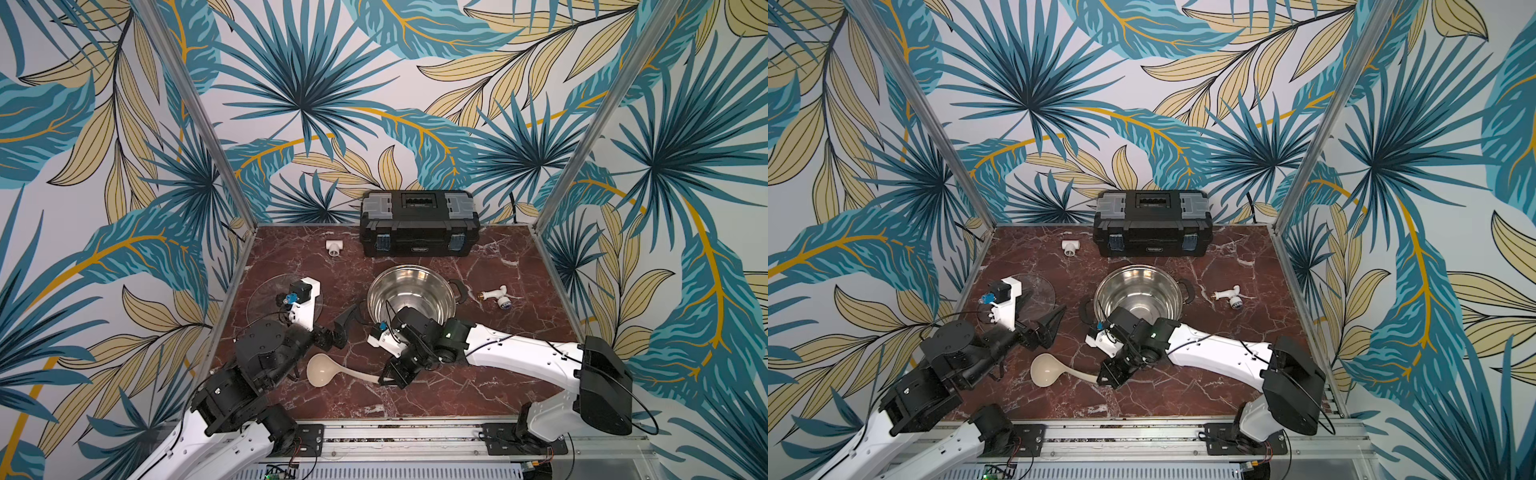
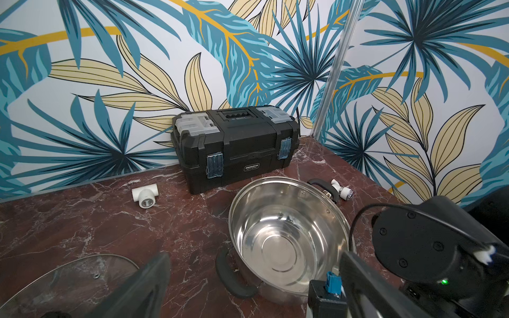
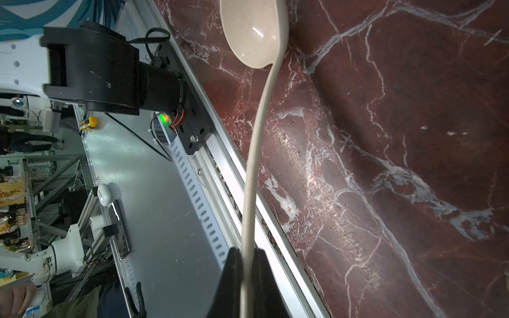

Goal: Stir the soup with a spoon
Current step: Place the spoon at the center of the board.

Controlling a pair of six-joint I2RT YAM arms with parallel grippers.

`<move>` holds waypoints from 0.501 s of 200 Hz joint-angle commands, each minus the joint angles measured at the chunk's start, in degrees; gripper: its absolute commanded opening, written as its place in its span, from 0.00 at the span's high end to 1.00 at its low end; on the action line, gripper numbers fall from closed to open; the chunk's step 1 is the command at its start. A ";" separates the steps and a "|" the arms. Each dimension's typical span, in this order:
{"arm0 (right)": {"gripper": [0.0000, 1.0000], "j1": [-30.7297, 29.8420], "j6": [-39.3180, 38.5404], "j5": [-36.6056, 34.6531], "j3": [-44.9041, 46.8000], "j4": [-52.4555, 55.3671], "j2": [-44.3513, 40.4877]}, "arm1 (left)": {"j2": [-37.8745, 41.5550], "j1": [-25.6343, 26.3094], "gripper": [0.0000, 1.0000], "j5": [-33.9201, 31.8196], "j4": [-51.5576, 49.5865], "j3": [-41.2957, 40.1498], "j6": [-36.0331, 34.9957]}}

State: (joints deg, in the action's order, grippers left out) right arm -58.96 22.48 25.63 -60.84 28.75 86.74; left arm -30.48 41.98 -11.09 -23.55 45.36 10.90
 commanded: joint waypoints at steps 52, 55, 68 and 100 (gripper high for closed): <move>0.00 3.77 -2.53 -33.88 6.17 10.55 -19.62 | -0.99 0.21 0.00 -4.07 -0.27 -0.02 -4.88; 0.01 3.79 -2.59 -35.81 5.97 11.46 -20.77 | -1.18 0.21 0.00 -4.36 -0.60 0.29 -5.37; 0.00 3.77 -1.50 -46.42 4.48 13.87 -25.25 | -2.52 0.19 0.00 -2.86 -2.99 2.09 -8.85; 0.01 3.77 -11.00 -53.04 1.33 12.24 -32.57 | -3.89 0.14 0.00 -5.66 -1.58 2.94 -16.86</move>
State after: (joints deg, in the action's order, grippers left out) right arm -55.07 19.77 -18.11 -57.17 39.64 57.12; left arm -33.93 41.98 -13.13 -25.80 45.84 0.78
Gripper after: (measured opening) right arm 0.994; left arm 0.999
